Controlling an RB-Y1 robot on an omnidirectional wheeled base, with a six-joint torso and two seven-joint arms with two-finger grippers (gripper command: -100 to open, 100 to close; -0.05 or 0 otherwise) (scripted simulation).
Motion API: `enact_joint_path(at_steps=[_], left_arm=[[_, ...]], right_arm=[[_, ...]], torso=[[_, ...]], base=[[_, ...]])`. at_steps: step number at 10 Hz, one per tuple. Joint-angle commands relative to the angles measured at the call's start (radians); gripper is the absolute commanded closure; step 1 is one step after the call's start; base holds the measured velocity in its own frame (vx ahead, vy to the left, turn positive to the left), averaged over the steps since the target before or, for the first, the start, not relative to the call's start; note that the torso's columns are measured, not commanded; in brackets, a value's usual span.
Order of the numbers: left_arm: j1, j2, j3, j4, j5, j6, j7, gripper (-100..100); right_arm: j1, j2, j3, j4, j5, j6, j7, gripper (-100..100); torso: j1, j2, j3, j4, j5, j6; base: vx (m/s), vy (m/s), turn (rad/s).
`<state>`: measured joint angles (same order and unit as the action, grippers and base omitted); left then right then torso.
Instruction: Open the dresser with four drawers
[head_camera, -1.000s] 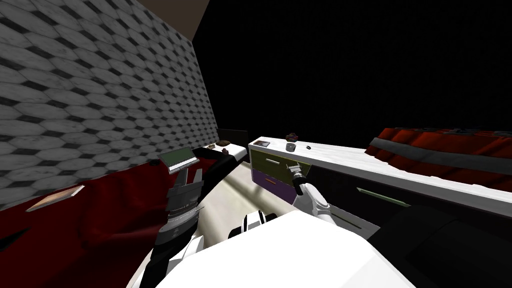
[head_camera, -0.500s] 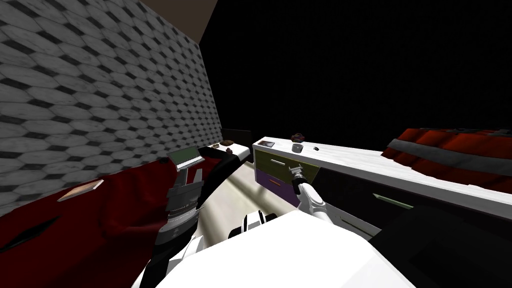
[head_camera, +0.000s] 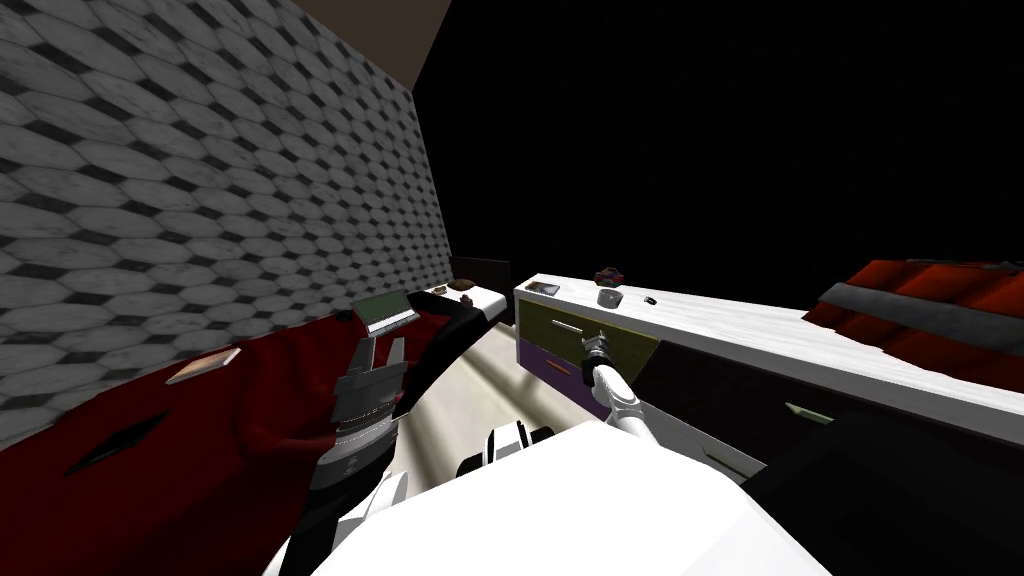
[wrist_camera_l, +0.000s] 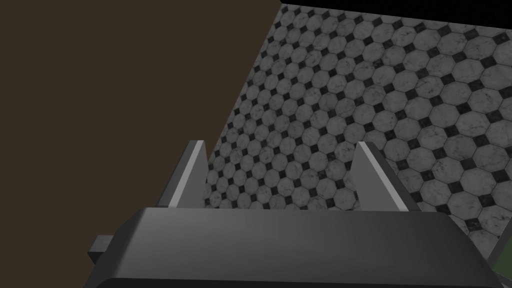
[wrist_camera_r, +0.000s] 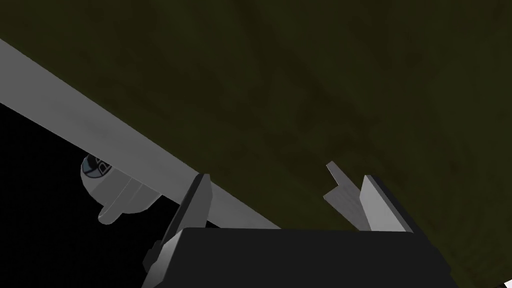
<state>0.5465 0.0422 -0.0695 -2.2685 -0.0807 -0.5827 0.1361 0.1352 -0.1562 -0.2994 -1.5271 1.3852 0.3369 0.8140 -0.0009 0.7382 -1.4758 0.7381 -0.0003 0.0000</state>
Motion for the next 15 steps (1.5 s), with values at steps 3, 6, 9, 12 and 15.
enact_joint_path(at_steps=[3,6,9,12,15], left_arm=[[0.0,0.0,0.0,0.0,0.0,0.0,0.0,0],[0.0,0.0,0.0,0.0,0.0,0.0,0.0,0],[0.0,0.0,0.0,0.0,0.0,0.0,0.0,0],[0.0,0.0,0.0,0.0,0.0,0.0,0.0,0],[0.0,0.0,0.0,0.0,0.0,0.0,0.0,0]], right_arm=[[-0.039,0.005,-0.012,0.092,0.111,0.062,0.047,-100],[-0.079,0.008,-0.02,0.173,0.198,0.126,0.109,-100],[-0.107,0.002,-0.026,0.231,0.26,0.173,0.153,-100],[-0.115,-0.003,-0.025,0.246,0.275,0.184,0.158,-100],[-0.12,0.003,-0.028,0.239,0.269,0.176,0.175,100]], torso=[[0.001,0.0,0.0,0.0,0.0,0.0],[0.002,0.0,0.0,0.0,0.001,0.0],[0.0,0.0,0.0,0.0,0.0,0.0],[0.0,0.001,0.0,0.0,0.0,0.0],[0.006,0.003,0.002,0.001,0.001,0.0]], base=[[0.028,0.043,0.065],[0.035,0.07,0.101],[0.032,0.049,0.071],[0.012,0.023,0.033],[-0.058,0.075,-0.021]])
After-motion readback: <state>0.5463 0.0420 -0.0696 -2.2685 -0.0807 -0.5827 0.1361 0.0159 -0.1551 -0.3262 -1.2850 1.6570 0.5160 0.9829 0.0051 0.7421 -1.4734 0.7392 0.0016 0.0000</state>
